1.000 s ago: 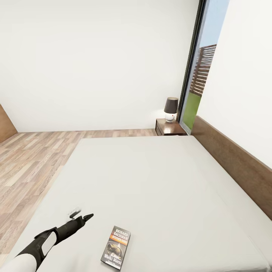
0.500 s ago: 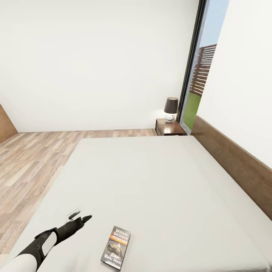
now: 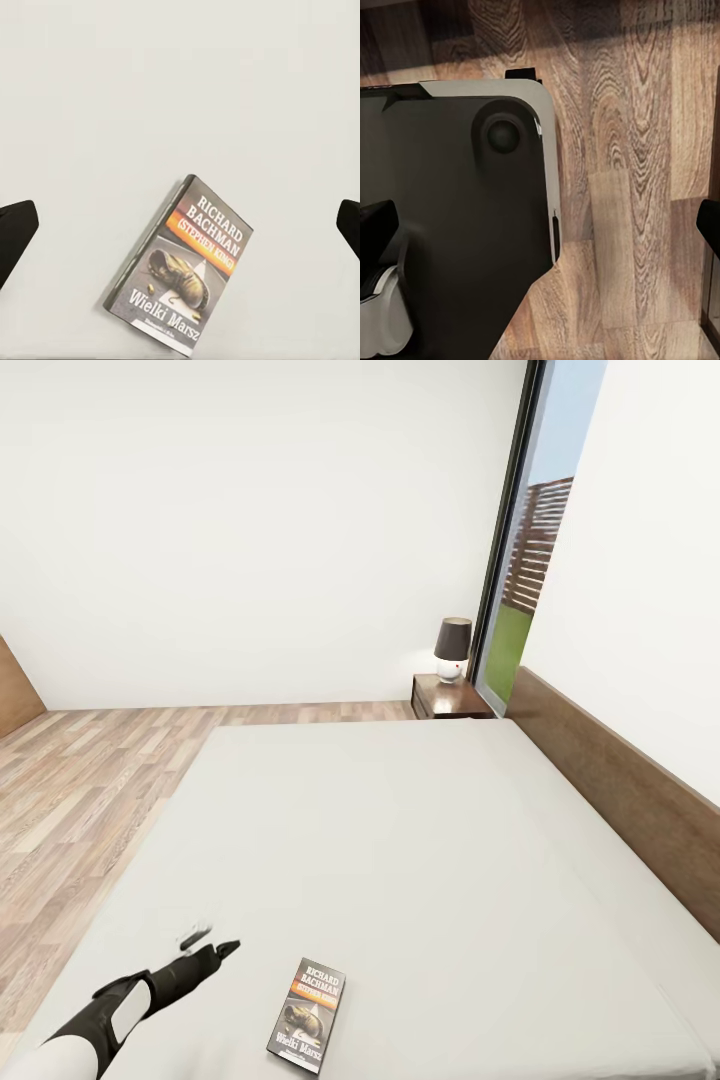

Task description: In the bedroom, move the book from the bed onto either nightstand, and place the two sandals side by side next to the bed.

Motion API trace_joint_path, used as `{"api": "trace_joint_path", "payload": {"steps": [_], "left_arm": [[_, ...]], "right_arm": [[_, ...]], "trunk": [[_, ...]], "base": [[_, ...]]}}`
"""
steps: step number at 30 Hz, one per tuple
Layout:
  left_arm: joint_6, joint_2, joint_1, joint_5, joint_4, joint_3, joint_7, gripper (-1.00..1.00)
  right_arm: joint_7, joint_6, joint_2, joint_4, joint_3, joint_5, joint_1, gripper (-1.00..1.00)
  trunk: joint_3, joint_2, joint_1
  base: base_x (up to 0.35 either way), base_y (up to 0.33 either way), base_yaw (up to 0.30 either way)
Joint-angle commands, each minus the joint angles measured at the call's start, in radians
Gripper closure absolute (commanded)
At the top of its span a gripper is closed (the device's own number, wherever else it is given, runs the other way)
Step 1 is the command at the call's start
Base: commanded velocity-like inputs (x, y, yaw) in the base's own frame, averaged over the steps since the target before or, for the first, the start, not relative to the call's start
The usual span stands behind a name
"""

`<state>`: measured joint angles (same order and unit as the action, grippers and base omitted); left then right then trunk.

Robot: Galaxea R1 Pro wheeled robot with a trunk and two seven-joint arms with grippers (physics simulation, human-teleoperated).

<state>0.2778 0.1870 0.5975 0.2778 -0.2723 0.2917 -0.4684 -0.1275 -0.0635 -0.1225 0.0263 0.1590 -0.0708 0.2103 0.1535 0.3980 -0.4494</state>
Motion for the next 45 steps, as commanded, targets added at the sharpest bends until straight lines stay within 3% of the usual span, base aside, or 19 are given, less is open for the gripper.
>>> {"api": "trace_joint_path", "payload": {"steps": [1,21,45], "left_arm": [[0.009,0.0,0.001,0.007,0.0,0.004,-0.002,-1.0],[0.01,-0.003,0.001,0.004,0.007,0.0,0.006,-1.0],[-0.033,-0.029,0.002,0.0,0.001,-0.004,0.004,-1.0]], "right_arm": [[-0.003,-0.006,-0.001,0.003,0.008,-0.007,0.001,-1.0],[-0.003,-0.006,0.0,0.003,0.008,-0.007,0.001,-1.0],[-0.003,-0.006,-0.003,0.003,0.008,-0.007,0.001,-1.0]], "trunk": [[0.002,0.002,-0.001],[0.002,0.002,-0.001],[0.002,0.002,-0.001]], "base": [[0.0,0.0,0.0],[0.0,0.0,0.0],[0.0,0.0,0.0]]}}
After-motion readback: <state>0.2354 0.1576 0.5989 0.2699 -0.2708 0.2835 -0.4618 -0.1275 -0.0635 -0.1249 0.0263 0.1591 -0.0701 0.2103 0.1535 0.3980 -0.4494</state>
